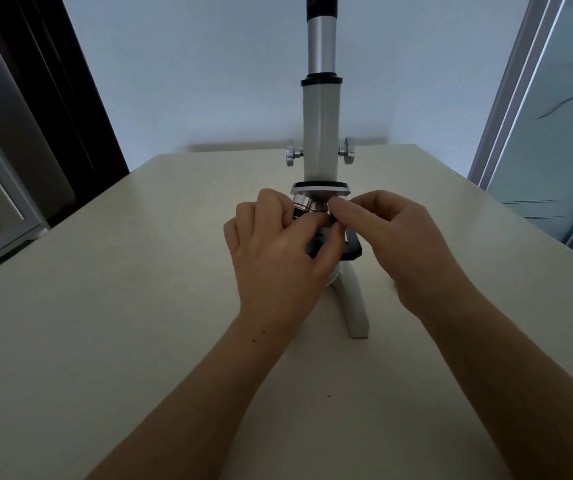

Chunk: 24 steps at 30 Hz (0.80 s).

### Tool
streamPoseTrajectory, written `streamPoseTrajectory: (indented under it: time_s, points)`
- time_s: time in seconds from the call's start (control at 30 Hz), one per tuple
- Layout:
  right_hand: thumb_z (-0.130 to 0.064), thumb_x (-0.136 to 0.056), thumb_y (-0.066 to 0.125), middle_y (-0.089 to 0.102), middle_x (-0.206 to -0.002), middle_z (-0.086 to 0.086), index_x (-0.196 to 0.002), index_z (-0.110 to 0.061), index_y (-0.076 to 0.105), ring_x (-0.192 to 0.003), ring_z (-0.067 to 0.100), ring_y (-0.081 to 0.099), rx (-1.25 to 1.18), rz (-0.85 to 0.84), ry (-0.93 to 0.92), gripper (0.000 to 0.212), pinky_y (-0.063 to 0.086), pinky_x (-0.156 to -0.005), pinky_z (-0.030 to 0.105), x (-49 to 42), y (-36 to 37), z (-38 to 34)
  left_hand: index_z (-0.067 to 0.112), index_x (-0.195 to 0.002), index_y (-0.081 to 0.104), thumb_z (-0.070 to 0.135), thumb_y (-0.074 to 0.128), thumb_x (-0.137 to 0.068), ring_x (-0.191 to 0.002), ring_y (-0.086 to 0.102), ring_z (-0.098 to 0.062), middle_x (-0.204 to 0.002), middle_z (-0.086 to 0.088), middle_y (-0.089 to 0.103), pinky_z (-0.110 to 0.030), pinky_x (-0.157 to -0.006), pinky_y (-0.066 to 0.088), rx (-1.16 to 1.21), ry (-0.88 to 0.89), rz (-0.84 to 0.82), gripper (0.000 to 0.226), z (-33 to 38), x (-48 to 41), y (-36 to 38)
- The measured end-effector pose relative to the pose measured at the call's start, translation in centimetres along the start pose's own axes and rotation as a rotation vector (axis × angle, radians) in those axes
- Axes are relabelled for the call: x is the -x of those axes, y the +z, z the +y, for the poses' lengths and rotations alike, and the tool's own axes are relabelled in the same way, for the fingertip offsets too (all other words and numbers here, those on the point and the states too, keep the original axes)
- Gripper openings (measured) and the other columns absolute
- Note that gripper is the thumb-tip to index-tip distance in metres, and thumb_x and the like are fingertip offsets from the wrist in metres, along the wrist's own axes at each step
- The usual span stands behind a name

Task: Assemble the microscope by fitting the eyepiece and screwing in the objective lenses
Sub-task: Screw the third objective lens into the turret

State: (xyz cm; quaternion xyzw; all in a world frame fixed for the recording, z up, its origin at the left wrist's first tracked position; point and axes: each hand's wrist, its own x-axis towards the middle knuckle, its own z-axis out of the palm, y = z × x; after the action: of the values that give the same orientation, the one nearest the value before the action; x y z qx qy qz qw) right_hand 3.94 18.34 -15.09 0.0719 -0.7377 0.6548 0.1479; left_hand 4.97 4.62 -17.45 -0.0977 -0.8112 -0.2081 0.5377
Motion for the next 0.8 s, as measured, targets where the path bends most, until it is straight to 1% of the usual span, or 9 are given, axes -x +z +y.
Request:
streamPoseTrajectory:
  time_s: [0.13, 0.2, 0.3, 0.43, 0.5, 0.57, 0.63, 0.73, 0.8]
  points:
    - [-0.037, -0.084, 0.075, 0.078, -0.082, 0.001, -0.087, -0.016, 0.078, -0.074, 0.005, 0.07, -0.003, 0.002, -0.014, 0.022, 0.048, -0.06, 0.006, 0.0, -0.1, -0.1, 0.019, -0.081, 0.077, 0.036, 0.063, -0.091, -0.061, 0.053, -0.018, -0.072, -0.001, 0.059, -0.031, -0.05, 0.041, 0.084, 0.033, -0.081, 0.024, 0.0, -0.1, -0.8]
    - [-0.037, -0.085, 0.074, 0.077, -0.083, 0.001, -0.085, -0.017, 0.08, -0.076, 0.005, 0.069, -0.009, 0.006, -0.015, 0.021, 0.047, -0.061, 0.006, -0.1, -0.2, -0.1, 0.022, -0.078, 0.076, 0.035, 0.057, -0.094, -0.053, 0.056, -0.016, -0.064, 0.006, 0.063, -0.028, -0.043, 0.04, 0.094, 0.026, -0.123, 0.028, 0.0, -0.1, -1.2]
    - [-0.036, -0.087, 0.072, 0.078, -0.085, 0.0, -0.086, -0.018, 0.081, -0.082, 0.007, 0.069, 0.009, 0.001, -0.018, 0.02, 0.047, -0.062, 0.006, 0.0, -0.2, -0.2, 0.022, -0.077, 0.074, 0.04, 0.048, -0.093, -0.043, 0.044, -0.016, -0.047, 0.011, 0.044, -0.025, -0.044, 0.033, 0.135, -0.098, -0.23, 0.035, 0.2, -0.2, -1.7]
    - [-0.033, -0.088, 0.07, 0.078, -0.092, 0.004, -0.087, -0.016, 0.081, -0.092, 0.016, 0.069, 0.0, -0.003, -0.011, 0.02, 0.049, -0.068, 0.011, -0.1, -0.3, -0.2, 0.019, -0.076, 0.071, 0.04, 0.044, -0.088, -0.046, 0.046, -0.012, -0.047, 0.005, 0.048, -0.029, -0.047, 0.038, 0.293, -0.274, -0.432, 0.036, 0.6, -0.5, -2.0]
    - [-0.031, -0.089, 0.07, 0.077, -0.093, 0.006, -0.086, -0.014, 0.081, -0.095, 0.019, 0.069, -0.014, -0.006, -0.011, 0.02, 0.051, -0.073, 0.017, -0.1, -0.4, -0.2, 0.009, -0.081, 0.072, 0.033, 0.049, -0.091, -0.042, 0.039, -0.008, -0.044, 0.005, 0.045, -0.02, -0.044, 0.031, 0.457, -0.395, -0.501, 0.035, 0.3, -1.2, -2.3]
    - [-0.028, -0.09, 0.069, 0.077, -0.093, 0.009, -0.083, -0.013, 0.08, -0.094, 0.02, 0.068, -0.032, -0.008, -0.019, 0.02, 0.05, -0.071, 0.013, 0.0, -0.4, -0.2, -0.004, -0.096, 0.068, 0.026, 0.054, -0.094, -0.038, 0.029, -0.007, -0.041, 0.009, 0.036, -0.019, -0.039, 0.028, 0.702, -0.638, -0.618, 0.034, -0.6, -1.9, -2.6]
    - [-0.026, -0.091, 0.068, 0.076, -0.095, 0.011, -0.081, -0.015, 0.08, -0.095, 0.019, 0.067, -0.055, -0.021, -0.021, 0.019, 0.048, -0.067, 0.009, 0.0, -0.3, -0.2, -0.011, -0.113, 0.059, 0.028, 0.057, -0.093, -0.039, 0.023, -0.012, -0.045, 0.007, 0.031, -0.02, -0.037, 0.021, 0.922, -0.832, -0.793, 0.043, -1.0, -2.2, -3.2]
    - [-0.025, -0.092, 0.067, 0.075, -0.098, 0.011, -0.081, -0.018, 0.08, -0.091, 0.014, 0.069, -0.074, -0.05, -0.023, 0.019, 0.049, -0.069, 0.008, 0.0, -0.4, -0.4, 0.006, -0.126, 0.061, 0.036, 0.055, -0.094, -0.035, 0.022, -0.01, -0.045, 0.006, 0.031, -0.018, -0.037, 0.017, 1.151, -0.952, -1.058, 0.044, -0.8, -2.2, -3.5]
    - [-0.024, -0.092, 0.066, 0.076, -0.097, 0.008, -0.08, -0.019, 0.08, -0.085, 0.003, 0.067, -0.078, -0.055, -0.022, 0.019, 0.046, -0.066, 0.004, 0.1, -0.3, -0.4, 0.014, -0.128, 0.063, 0.037, 0.053, -0.09, -0.031, 0.023, -0.005, -0.042, 0.008, 0.032, -0.015, -0.034, 0.016, 1.4, -1.077, -1.117, 0.045, -0.5, -2.0, -3.1]
